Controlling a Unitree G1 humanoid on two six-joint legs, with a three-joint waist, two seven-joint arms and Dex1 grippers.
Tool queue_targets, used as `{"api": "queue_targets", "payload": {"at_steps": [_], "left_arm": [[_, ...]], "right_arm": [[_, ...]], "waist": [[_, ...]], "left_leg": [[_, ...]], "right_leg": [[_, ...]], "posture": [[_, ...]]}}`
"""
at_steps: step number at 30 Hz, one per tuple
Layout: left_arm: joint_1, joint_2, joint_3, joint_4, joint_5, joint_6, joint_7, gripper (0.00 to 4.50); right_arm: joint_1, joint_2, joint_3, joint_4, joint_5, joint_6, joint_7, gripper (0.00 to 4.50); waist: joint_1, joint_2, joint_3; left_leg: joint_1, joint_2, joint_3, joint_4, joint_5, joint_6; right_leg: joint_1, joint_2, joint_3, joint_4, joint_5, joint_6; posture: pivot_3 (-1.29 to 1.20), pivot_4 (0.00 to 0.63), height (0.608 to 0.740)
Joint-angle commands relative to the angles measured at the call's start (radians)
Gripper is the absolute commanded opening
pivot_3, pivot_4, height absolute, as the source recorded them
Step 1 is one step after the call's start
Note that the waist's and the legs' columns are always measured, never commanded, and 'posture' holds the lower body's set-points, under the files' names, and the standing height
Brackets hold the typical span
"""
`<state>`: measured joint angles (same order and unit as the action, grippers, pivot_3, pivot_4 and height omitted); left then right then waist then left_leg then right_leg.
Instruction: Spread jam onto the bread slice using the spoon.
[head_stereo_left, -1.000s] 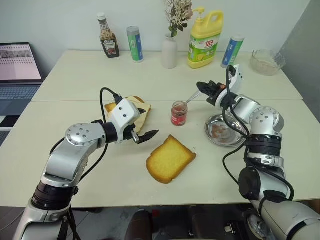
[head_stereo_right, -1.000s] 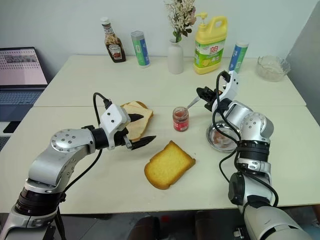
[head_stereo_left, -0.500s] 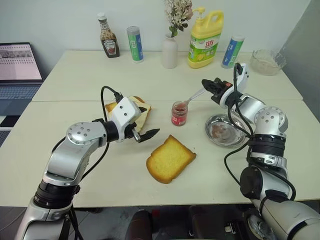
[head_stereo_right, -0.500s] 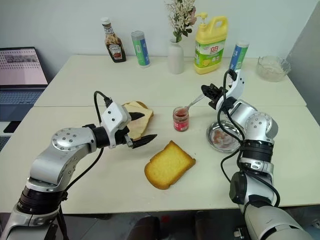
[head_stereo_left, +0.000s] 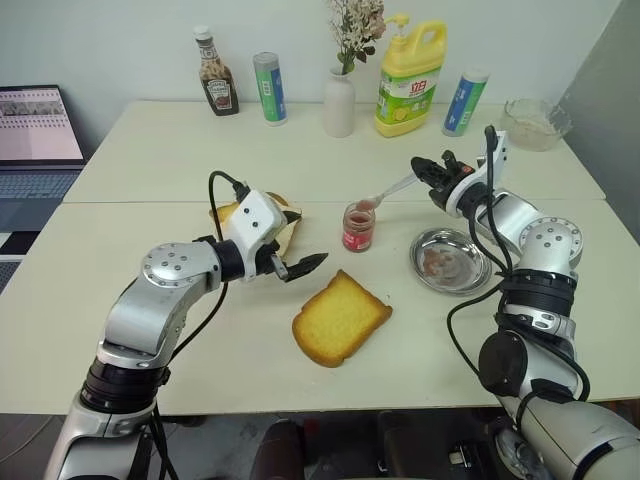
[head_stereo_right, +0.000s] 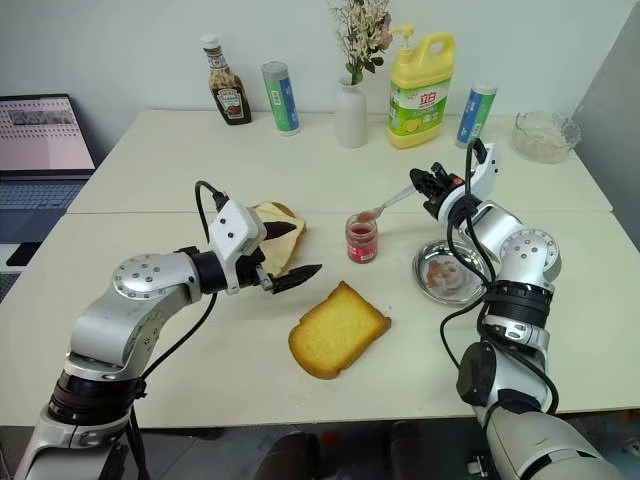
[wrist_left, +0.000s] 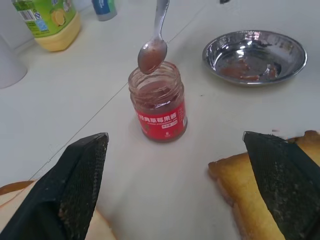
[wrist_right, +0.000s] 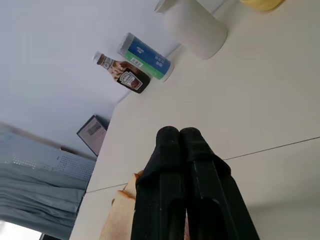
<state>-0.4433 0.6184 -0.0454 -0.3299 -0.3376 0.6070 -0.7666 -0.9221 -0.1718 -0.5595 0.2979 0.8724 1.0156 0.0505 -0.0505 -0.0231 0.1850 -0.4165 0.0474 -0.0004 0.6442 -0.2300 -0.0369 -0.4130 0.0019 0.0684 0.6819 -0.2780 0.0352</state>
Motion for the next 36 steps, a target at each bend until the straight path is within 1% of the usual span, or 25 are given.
{"api": "queue_targets", "payload": {"at_steps": [1, 4, 6, 10, 13, 15, 17, 19, 22, 25, 26, 30, 33, 36], "left_arm": [[-0.007, -0.009, 0.055, -0.027, -0.043, -0.011, 0.0, 4.5], [0.016, 0.004, 0.082, -0.064, -0.089, -0.012, -0.03, 4.5], [0.045, 0.033, 0.109, -0.082, -0.109, -0.008, -0.052, 4.5], [0.185, 0.183, 0.159, -0.128, -0.132, -0.023, -0.179, 4.5], [0.289, 0.264, 0.197, -0.148, -0.132, -0.05, -0.238, 4.5], [0.358, 0.297, 0.217, -0.15, -0.111, -0.089, -0.262, 4.5], [0.4, 0.307, 0.222, -0.157, -0.099, -0.118, -0.263, 4.5], [0.439, 0.305, 0.221, -0.172, -0.093, -0.143, -0.263, 4.5], [0.542, 0.311, 0.217, -0.204, -0.056, -0.215, -0.28, 4.5], [0.607, 0.314, 0.219, -0.206, -0.016, -0.279, -0.287, 4.5], [0.622, 0.314, 0.221, -0.211, -0.013, -0.289, -0.288, 4.5], [0.647, 0.307, 0.227, -0.231, -0.017, -0.302, -0.287, 4.5], [0.663, 0.305, 0.222, -0.258, -0.02, -0.306, -0.288, 4.5], [0.665, 0.306, 0.215, -0.275, -0.01, -0.31, -0.282, 4.5]], "right_arm": [[-0.018, 0.0, -0.029, -0.064, 0.078, 0.02, -0.02, 0.03], [-0.003, 0.002, -0.038, -0.137, 0.155, 0.075, -0.046, 0.03], [0.012, 0.004, -0.041, -0.195, 0.213, 0.114, -0.07, 0.03], [0.075, 0.028, -0.029, -0.341, 0.368, 0.19, -0.161, 0.03], [0.147, 0.039, 0.01, -0.429, 0.452, 0.213, -0.214, 0.03], [0.202, 0.048, 0.055, -0.487, 0.478, 0.215, -0.229, 0.03], [0.242, 0.065, 0.093, -0.518, 0.492, 0.195, -0.248, 0.03], [0.287, 0.065, 0.151, -0.555, 0.465, 0.186, -0.231, 0.03], [0.386, 0.046, 0.278, -0.637, 0.388, 0.165, -0.15, 0.03], [0.451, -0.003, 0.377, -0.689, 0.315, 0.134, -0.053, 0.03], [0.468, -0.037, 0.418, -0.71, 0.282, 0.123, -0.007, 0.03], [0.5, -0.12, 0.5, -0.751, 0.198, 0.069, 0.112, 0.03], [0.501, -0.175, 0.56, -0.775, 0.102, -0.007, 0.202, 0.03], [0.502, -0.203, 0.6, -0.802, 0.036, -0.08, 0.274, 0.03]], "waist": [[0.0, 0.0, 0.0], [0.0, 0.0, 0.0], [0.0, 0.0, 0.0], [-0.008, 0.0, 0.0], [-0.007, 0.0, 0.0], [-0.007, 0.0, 0.0], [-0.007, 0.0, 0.0], [-0.006, 0.001, 0.0], [-0.007, 0.0, 0.0], [-0.006, 0.0, 0.0], [-0.005, 0.0, 0.0], [-0.005, 0.0, 0.0], [-0.006, 0.0, 0.0], [-0.006, 0.0, 0.0]], "left_leg": [[0.0, 0.0, 0.0, 0.0, 0.0, 0.0], [0.0, 0.0, 0.0, 0.0, 0.0, 0.0], [0.0, 0.0, 0.0, 0.0, 0.0, 0.0], [0.0, 0.001, 0.0, -0.002, 0.0, 0.0], [0.0, 0.001, 0.0, -0.002, 0.0, 0.0], [0.0, 0.001, 0.0, -0.002, 0.0, 0.0], [0.0, 0.001, 0.001, -0.002, 0.0, 0.0], [0.0, 0.001, 0.001, -0.002, 0.0, 0.0], [0.0, 0.001, 0.001, -0.002, 0.0, 0.0], [0.0, 0.001, 0.001, -0.002, 0.0, 0.0], [0.0, 0.001, 0.001, -0.002, 0.0, 0.0], [0.0, 0.001, 0.001, -0.001, 0.0, 0.0], [0.0, 0.001, 0.001, 0.0, 0.0, 0.0], [0.0, 0.001, 0.001, 0.0, 0.0, 0.0]], "right_leg": [[0.0, 0.0, 0.0, 0.0, 0.0, 0.0], [0.0, 0.0, 0.0, 0.0, 0.0, 0.0], [0.0, 0.0, 0.0, 0.0, 0.0, 0.0], [-0.001, 0.001, 0.0, 0.0, 0.0, 0.0], [-0.001, 0.0, 0.0, 0.0, 0.0, 0.0], [-0.001, 0.0, 0.0, -0.001, 0.0, 0.0], [-0.001, 0.0, 0.001, -0.001, 0.0, 0.0], [-0.002, 0.0, 0.001, -0.001, 0.0, 0.0], [-0.002, 0.0, 0.001, -0.001, 0.0, 0.0], [-0.002, 0.0, 0.001, -0.001, 0.0, 0.0], [-0.002, 0.0, 0.001, -0.001, 0.0, 0.0], [-0.002, -0.001, 0.001, -0.001, -0.001, 0.001], [-0.002, 0.0, 0.001, -0.001, -0.002, 0.002], [-0.002, 0.0, 0.001, -0.001, -0.002, 0.002]], "posture": [[0.0, 0.15, 0.74], [0.0, 0.15, 0.74], [0.0, 0.15, 0.74], [0.0, 0.15, 0.74], [0.0, 0.15, 0.74], [0.0, 0.15, 0.74], [0.0, 0.15, 0.74], [0.0, 0.15, 0.74], [0.0, 0.15, 0.74], [0.0, 0.15, 0.74], [0.0, 0.15, 0.74], [0.0, 0.15, 0.74], [0.0, 0.15, 0.74], [0.0, 0.15, 0.74]]}}
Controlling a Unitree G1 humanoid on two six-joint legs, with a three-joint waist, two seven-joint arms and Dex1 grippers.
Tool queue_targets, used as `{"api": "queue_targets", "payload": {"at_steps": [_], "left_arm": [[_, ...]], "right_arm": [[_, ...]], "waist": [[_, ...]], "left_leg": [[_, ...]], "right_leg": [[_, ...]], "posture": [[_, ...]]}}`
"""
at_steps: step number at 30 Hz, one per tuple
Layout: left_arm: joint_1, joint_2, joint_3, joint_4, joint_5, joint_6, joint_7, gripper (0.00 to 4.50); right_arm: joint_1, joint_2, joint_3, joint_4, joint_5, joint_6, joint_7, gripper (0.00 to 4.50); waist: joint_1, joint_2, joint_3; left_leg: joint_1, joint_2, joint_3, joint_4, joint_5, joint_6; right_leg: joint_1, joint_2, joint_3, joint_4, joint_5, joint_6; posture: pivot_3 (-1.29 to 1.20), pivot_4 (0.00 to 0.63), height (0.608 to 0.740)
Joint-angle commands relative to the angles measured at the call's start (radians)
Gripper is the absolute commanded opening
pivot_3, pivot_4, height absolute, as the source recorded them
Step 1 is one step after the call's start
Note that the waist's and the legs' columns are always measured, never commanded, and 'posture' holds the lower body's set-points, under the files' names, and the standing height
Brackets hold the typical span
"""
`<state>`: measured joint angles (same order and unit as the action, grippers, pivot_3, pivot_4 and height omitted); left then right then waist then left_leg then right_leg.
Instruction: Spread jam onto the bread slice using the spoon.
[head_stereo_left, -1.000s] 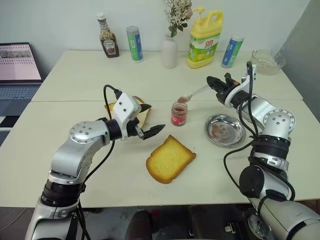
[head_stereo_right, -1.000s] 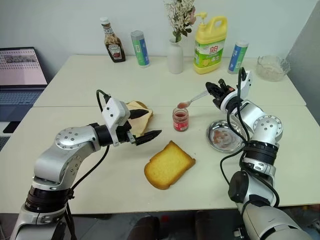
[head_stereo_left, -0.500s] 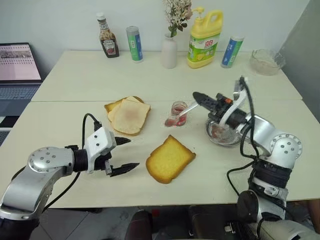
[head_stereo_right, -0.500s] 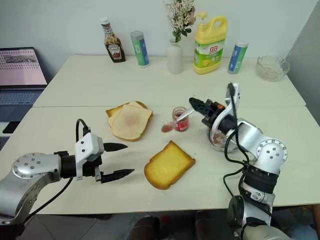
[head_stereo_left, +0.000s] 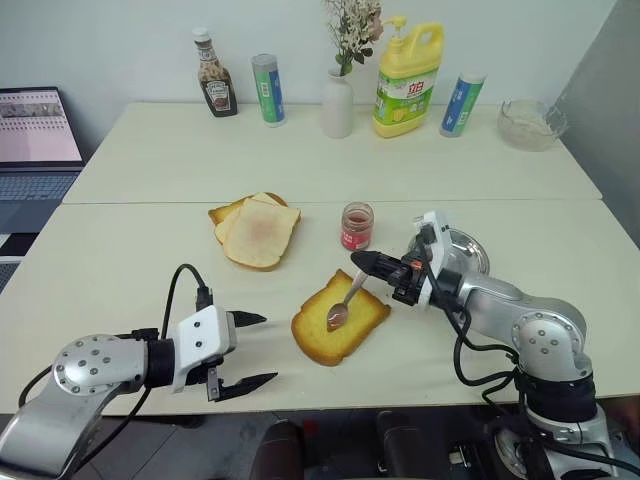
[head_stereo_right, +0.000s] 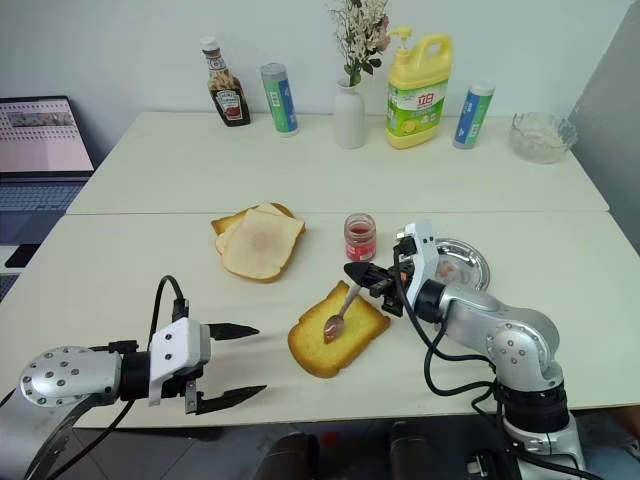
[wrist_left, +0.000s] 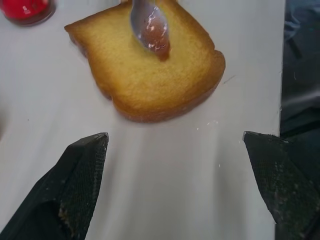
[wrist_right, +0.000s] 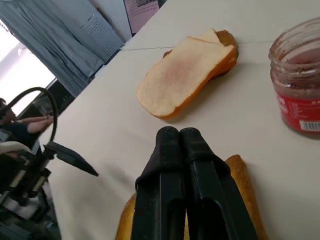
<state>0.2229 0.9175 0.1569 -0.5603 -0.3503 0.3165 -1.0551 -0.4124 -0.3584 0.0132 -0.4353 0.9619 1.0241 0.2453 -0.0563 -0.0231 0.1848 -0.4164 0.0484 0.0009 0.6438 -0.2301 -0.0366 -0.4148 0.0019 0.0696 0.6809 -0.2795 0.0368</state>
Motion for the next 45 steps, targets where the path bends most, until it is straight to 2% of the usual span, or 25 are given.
{"api": "queue_targets", "payload": {"at_steps": [1, 10, 21, 27, 35, 40, 45], "left_arm": [[-0.006, 0.004, 0.01, -0.05, 0.003, -0.016, 0.012, 4.5], [-0.058, 0.002, -0.02, -0.05, 0.016, -0.004, 0.032, 4.5], [-0.12, -0.001, -0.06, -0.033, 0.023, 0.001, 0.04, 4.5], [-0.153, -0.006, -0.082, -0.025, 0.025, 0.001, 0.051, 4.5], [-0.152, -0.027, -0.079, -0.03, 0.019, 0.004, 0.069, 4.5], [-0.141, -0.048, -0.046, -0.032, -0.008, 0.005, 0.086, 4.5], [-0.099, -0.021, -0.028, -0.065, -0.041, 0.02, 0.051, 4.5]], "right_arm": [[-0.007, -0.022, 0.037, -0.081, -0.071, -0.111, 0.1, 0.03], [-0.02, -0.081, 0.107, -0.133, -0.214, -0.242, 0.233, 0.03], [-0.037, -0.175, 0.078, -0.164, -0.259, -0.295, 0.353, 0.03], [-0.035, -0.185, 0.083, -0.192, -0.276, -0.335, 0.392, 0.03], [0.001, -0.131, -0.043, -0.139, -0.134, -0.233, 0.298, 0.03], [0.093, -0.007, -0.146, -0.059, 0.103, -0.095, 0.111, 0.03], [0.173, 0.092, -0.142, 0.007, 0.196, -0.031, -0.003, 0.03]], "waist": [[0.0, 0.0, 0.0], [0.001, 0.0, 0.0], [0.005, 0.0, 0.0], [0.007, 0.0, 0.0], [0.008, -0.001, 0.0], [0.008, -0.002, -0.001], [0.005, -0.003, -0.002]], "left_leg": [[0.0, 0.0, 0.0, 0.0, 0.0, 0.0], [0.0, 0.0, 0.0, 0.001, 0.0, 0.0], [0.0, 0.0, -0.001, 0.001, 0.0, 0.0], [0.0, 0.0, -0.001, 0.001, 0.0, 0.0], [0.0, 0.0, -0.001, 0.001, 0.0, 0.0], [0.001, 0.0, -0.001, 0.001, 0.0, 0.0], [0.001, 0.0, -0.001, 0.001, 0.0, 0.0]], "right_leg": [[0.0, 0.0, 0.0, 0.0, 0.0, 0.0], [0.0, 0.0, 0.0, 0.0, 0.0, 0.0], [0.001, 0.0, -0.001, 0.0, 0.001, -0.001], [0.001, 0.0, -0.001, 0.001, 0.001, -0.001], [0.001, 0.0, -0.001, 0.001, 0.001, -0.002], [0.002, 0.0, -0.001, 0.001, 0.001, -0.002], [0.002, 0.0, 0.0, 0.001, 0.001, -0.002]], "posture": [[0.0, 0.15, 0.74], [0.0, 0.15, 0.74], [0.0, 0.15, 0.74], [0.0, 0.15, 0.74], [0.0, 0.15, 0.74], [0.0, 0.15, 0.74], [0.0, 0.15, 0.74]]}}
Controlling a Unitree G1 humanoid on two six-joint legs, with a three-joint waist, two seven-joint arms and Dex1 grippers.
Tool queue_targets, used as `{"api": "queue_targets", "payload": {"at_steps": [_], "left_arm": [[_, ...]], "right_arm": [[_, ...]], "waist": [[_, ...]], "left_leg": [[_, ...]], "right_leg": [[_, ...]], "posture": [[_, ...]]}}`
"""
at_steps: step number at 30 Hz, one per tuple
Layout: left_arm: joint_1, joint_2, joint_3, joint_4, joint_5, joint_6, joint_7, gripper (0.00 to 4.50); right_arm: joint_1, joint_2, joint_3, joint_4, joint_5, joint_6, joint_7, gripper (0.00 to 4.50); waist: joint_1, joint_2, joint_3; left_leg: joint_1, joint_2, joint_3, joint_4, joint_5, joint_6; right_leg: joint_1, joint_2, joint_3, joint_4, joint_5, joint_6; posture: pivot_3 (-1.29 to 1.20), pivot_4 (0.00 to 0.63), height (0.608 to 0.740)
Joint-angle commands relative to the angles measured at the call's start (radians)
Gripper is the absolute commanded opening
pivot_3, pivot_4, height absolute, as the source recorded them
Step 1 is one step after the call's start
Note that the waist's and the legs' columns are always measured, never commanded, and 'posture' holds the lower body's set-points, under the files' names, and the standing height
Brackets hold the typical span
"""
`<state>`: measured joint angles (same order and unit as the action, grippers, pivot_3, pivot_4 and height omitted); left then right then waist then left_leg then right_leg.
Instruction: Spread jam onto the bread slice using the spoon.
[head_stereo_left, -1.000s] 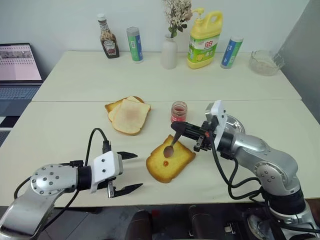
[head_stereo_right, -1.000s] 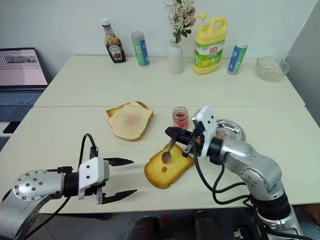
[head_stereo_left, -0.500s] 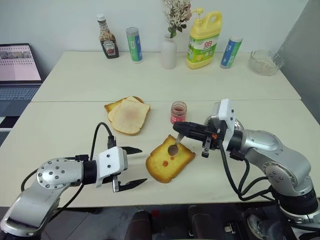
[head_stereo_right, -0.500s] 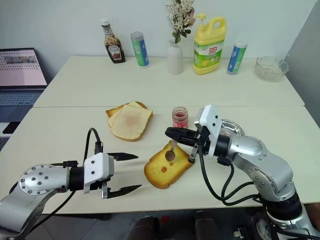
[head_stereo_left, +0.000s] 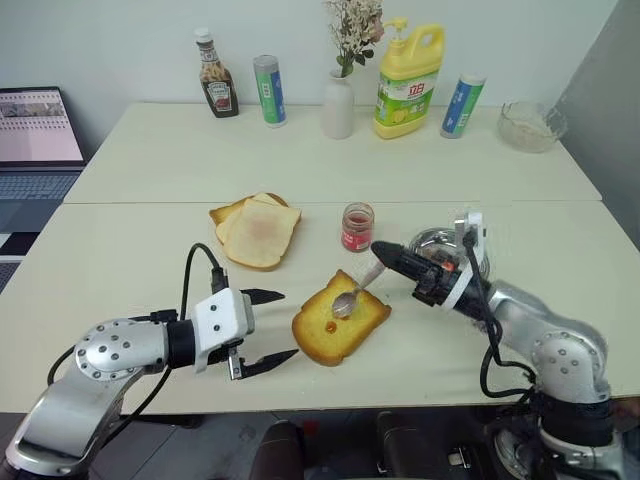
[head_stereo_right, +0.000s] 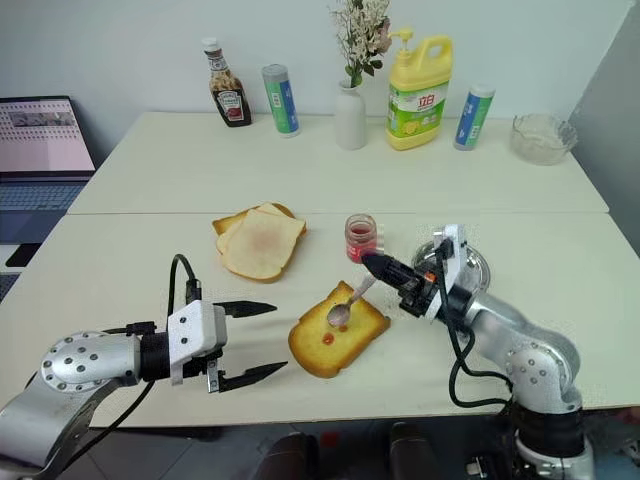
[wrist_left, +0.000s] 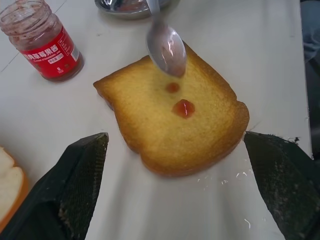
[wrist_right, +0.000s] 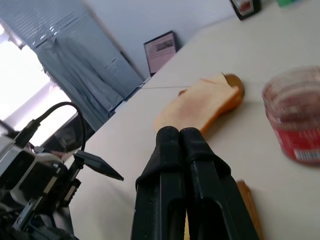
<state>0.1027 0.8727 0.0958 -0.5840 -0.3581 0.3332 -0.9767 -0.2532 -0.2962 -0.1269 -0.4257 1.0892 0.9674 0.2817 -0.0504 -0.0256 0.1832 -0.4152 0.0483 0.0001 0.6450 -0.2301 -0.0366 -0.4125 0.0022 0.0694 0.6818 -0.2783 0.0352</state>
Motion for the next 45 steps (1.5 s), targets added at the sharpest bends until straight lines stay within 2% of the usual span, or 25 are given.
{"api": "queue_targets", "payload": {"at_steps": [1, 5, 8, 14, 19, 24, 27, 30, 35, 40, 45], "left_arm": [[0.03, 0.031, 0.038, -0.047, -0.038, 0.008, -0.036, 4.5], [0.056, 0.087, 0.057, -0.041, -0.038, 0.012, -0.083, 4.5], [0.037, 0.093, 0.059, -0.026, -0.04, 0.013, -0.082, 4.5], [0.015, 0.086, 0.029, -0.014, -0.024, 0.004, -0.08, 4.5], [-0.011, 0.076, 0.002, 0.009, -0.012, -0.011, -0.082, 4.5], [-0.016, 0.072, -0.006, 0.023, -0.006, -0.024, -0.082, 4.5], [-0.012, 0.073, -0.003, 0.028, -0.006, -0.03, -0.084, 4.5], [-0.009, 0.074, -0.004, 0.03, -0.006, -0.033, -0.085, 4.5], [-0.004, 0.073, -0.004, 0.027, -0.005, -0.037, -0.085, 4.5], [0.0, 0.075, -0.001, 0.027, -0.003, -0.04, -0.085, 4.5], [-0.01, 0.073, -0.007, 0.029, 0.001, -0.041, -0.08, 4.5]], "right_arm": [[0.023, 0.039, 0.004, 0.0, 0.08, 0.033, -0.049, 0.03], [0.036, 0.061, 0.062, 0.017, 0.012, 0.011, -0.044, 0.03], [0.016, 0.083, 0.083, 0.067, -0.049, -0.028, -0.044, 0.03], [-0.043, 0.111, 0.047, 0.18, -0.151, -0.105, -0.07, 0.03], [-0.047, 0.099, -0.019, 0.181, -0.098, -0.067, -0.089, 0.03], [-0.022, 0.076, -0.075, 0.121, 0.025, 0.007, -0.092, 0.03], [0.011, 0.025, -0.076, 0.069, 0.121, 0.079, -0.066, 0.03], [0.046, -0.009, -0.032, 0.072, 0.051, 0.066, -0.054, 0.03], [0.029, 0.013, -0.005, 0.118, -0.073, -0.032, -0.066, 0.03], [-0.027, 0.062, -0.029, 0.164, -0.073, -0.049, -0.096, 0.03], [-0.11, 0.149, -0.088, 0.223, -0.025, -0.049, -0.199, 0.03]], "waist": [[-0.002, 0.0, 0.0], [-0.005, 0.0, 0.0], [-0.005, 0.0, 0.0], [-0.005, 0.0, 0.0], [-0.001, 0.0, 0.0], [-0.003, 0.0, 0.0], [-0.003, 0.0, 0.0], [-0.003, 0.0, 0.0], [-0.004, 0.0, 0.0], [-0.004, 0.0, 0.0], [-0.005, 0.0, 0.0]], "left_leg": [[0.0, 0.0, 0.0, 0.0, 0.0, 0.0], [0.0, 0.0, 0.0, 0.0, 0.0, 0.0], [0.001, 0.0, 0.0, 0.0, 0.0, 0.0], [0.001, 0.0, 0.0, 0.0, 0.0, 0.0], [0.0, 0.0, 0.0, 0.0, 0.0, 0.0], [0.0, 0.0, 0.0, 0.0, 0.0, 0.0], [0.0, 0.0, 0.0, 0.0, 0.0, 0.0], [0.0, 0.0, 0.0, 0.0, 0.0, 0.0], [0.001, 0.0, 0.0, 0.0, 0.0, 0.0], [0.001, 0.0, 0.0, 0.0, 0.0, 0.0], [0.001, 0.0, 0.0, 0.0, 0.0, 0.0]], "right_leg": [[0.0, 0.0, 0.0, 0.0, 0.0, 0.0], [0.0, 0.0, 0.0, 0.0, 0.0, 0.0], [0.0, 0.0, 0.0, 0.0, -0.001, 0.001], [0.0, 0.0, 0.0, 0.0, 0.0, 0.001], [0.0, 0.0, 0.0, 0.0, 0.0, 0.0], [0.0, 0.0, 0.0, 0.0, 0.0, 0.0], [0.0, 0.0, 0.0, 0.0, 0.0, 0.0], [0.0, 0.0, 0.0, 0.0, 0.0, 0.0], [0.0, 0.001, 0.0, 0.0, -0.001, 0.002], [0.001, 0.001, 0.0, 0.0, 0.0, 0.001], [0.001, 0.001, 0.0, 0.0, 0.0, 0.0]], "posture": [[0.0, 0.15, 0.74], [0.0, 0.15, 0.74], [0.0, 0.15, 0.74], [0.0, 0.15, 0.74], [0.0, 0.15, 0.74], [0.0, 0.15, 0.74], [0.0, 0.15, 0.74], [0.0, 0.15, 0.74], [0.0, 0.15, 0.74], [0.0, 0.15, 0.74], [0.0, 0.15, 0.74]]}}
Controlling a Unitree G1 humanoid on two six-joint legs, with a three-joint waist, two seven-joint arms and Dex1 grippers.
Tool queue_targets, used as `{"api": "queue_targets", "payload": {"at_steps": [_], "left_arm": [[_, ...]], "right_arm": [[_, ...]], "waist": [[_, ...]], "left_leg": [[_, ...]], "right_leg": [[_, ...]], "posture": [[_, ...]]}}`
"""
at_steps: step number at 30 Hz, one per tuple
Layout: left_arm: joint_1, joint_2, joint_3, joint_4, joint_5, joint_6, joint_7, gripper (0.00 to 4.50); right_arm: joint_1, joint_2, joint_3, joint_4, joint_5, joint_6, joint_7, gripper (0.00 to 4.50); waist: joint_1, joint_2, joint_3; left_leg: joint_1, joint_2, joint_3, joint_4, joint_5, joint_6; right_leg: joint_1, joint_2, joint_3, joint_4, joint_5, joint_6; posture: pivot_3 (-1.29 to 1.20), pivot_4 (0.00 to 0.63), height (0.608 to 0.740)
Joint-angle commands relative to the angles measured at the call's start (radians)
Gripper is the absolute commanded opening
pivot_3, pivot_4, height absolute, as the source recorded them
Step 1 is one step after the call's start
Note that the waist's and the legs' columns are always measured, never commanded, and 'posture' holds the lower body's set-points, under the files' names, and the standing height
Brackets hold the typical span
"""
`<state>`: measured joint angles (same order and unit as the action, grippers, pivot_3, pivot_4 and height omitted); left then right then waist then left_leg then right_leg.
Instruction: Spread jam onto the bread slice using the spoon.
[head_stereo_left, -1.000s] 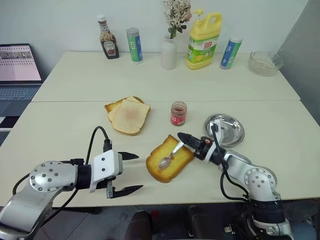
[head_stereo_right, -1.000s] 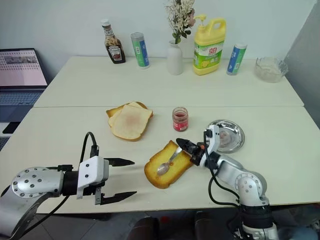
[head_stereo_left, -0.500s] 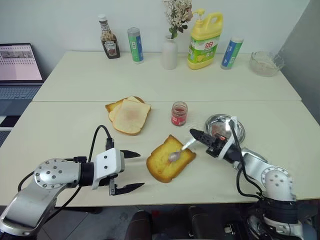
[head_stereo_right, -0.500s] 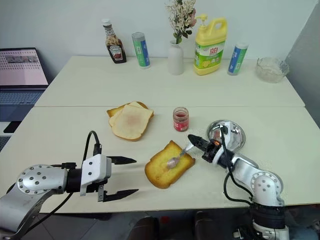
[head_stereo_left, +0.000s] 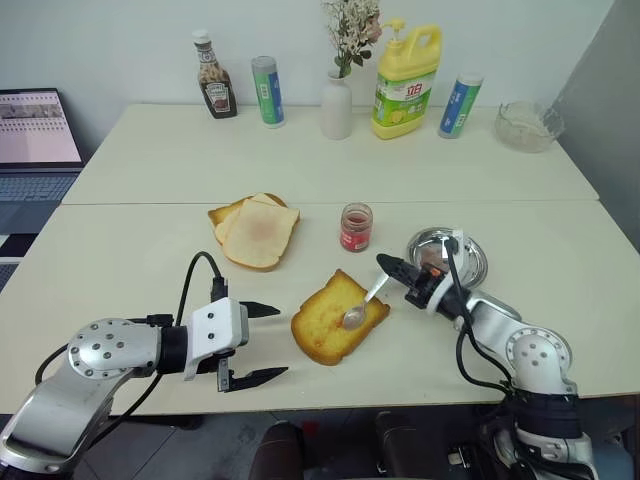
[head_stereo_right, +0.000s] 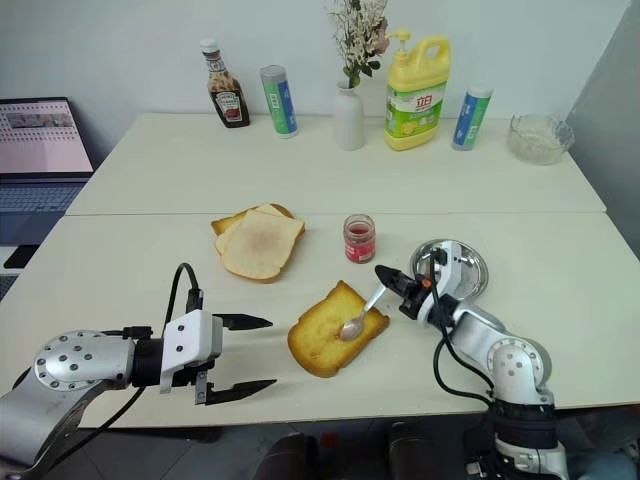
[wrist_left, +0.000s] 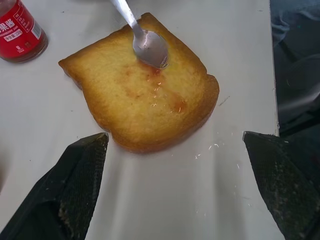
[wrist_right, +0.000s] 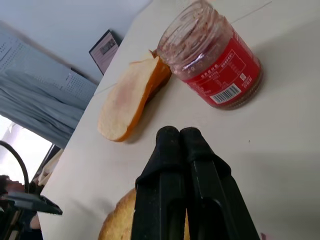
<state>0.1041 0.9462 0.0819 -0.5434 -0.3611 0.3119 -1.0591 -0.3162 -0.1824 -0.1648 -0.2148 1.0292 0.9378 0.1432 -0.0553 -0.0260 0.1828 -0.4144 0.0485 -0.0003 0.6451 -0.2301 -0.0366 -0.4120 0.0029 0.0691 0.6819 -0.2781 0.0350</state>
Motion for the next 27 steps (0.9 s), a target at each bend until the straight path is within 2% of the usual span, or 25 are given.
{"api": "queue_targets", "payload": {"at_steps": [1, 6, 12, 15, 19, 27], "left_arm": [[-0.015, -0.003, 0.004, -0.011, 0.005, -0.019, 0.003, 4.5], [-0.028, -0.01, -0.005, -0.004, 0.011, -0.019, 0.002, 4.5], [-0.037, -0.021, -0.004, 0.009, 0.008, -0.015, 0.005, 4.5], [-0.033, -0.018, 0.002, 0.021, 0.011, -0.021, 0.0, 4.5], [-0.036, -0.017, 0.0, 0.027, 0.014, -0.027, 0.0, 4.5], [-0.024, -0.015, 0.003, 0.024, 0.02, -0.041, -0.001, 4.5]], "right_arm": [[-0.065, 0.056, -0.068, 0.029, 0.047, -0.023, -0.089, 0.03], [-0.091, 0.069, -0.106, 0.043, 0.078, 0.003, -0.131, 0.03], [-0.055, -0.007, -0.134, -0.03, 0.277, 0.14, -0.148, 0.03], [-0.026, -0.05, -0.115, -0.063, 0.33, 0.176, -0.144, 0.03], [0.004, -0.075, -0.051, -0.105, 0.254, 0.147, -0.113, 0.03], [-0.018, -0.019, 0.051, -0.084, 0.098, 0.038, -0.069, 0.03]], "waist": [[0.0, 0.0, 0.0], [0.001, 0.0, 0.0], [0.001, 0.0, 0.0], [-0.001, 0.0, 0.0], [-0.001, 0.0, 0.0], [-0.001, 0.0, 0.0]], "left_leg": [[0.0, 0.0, 0.0, 0.0, 0.0, 0.0], [0.0, 0.0, 0.0, 0.0, 0.0, 0.0], [-0.001, 0.0, 0.0, 0.0, 0.0, 0.0], [0.0, 0.0, 0.0, 0.0, 0.0, 0.0], [0.0, 0.0, 0.0, 0.0, 0.0, 0.0], [0.0, 0.0, 0.0, 0.0, 0.0, 0.0]], "right_leg": [[0.0, 0.0, 0.0, 0.0, 0.0, 0.0], [0.0, 0.0, 0.0, 0.0, 0.0, 0.0], [0.0, 0.0, 0.0, -0.001, 0.0, 0.0], [0.0, 0.0, 0.0, 0.0, 0.0, 0.0], [0.0, 0.0, 0.0, 0.0, 0.0, 0.0], [0.0, 0.0, 0.0, 0.0, 0.0, 0.001]], "posture": [[0.0, 0.15, 0.74], [0.0, 0.15, 0.74], [0.0, 0.15, 0.74], [0.0, 0.15, 0.74], [0.0, 0.15, 0.74], [0.0, 0.15, 0.74]]}}
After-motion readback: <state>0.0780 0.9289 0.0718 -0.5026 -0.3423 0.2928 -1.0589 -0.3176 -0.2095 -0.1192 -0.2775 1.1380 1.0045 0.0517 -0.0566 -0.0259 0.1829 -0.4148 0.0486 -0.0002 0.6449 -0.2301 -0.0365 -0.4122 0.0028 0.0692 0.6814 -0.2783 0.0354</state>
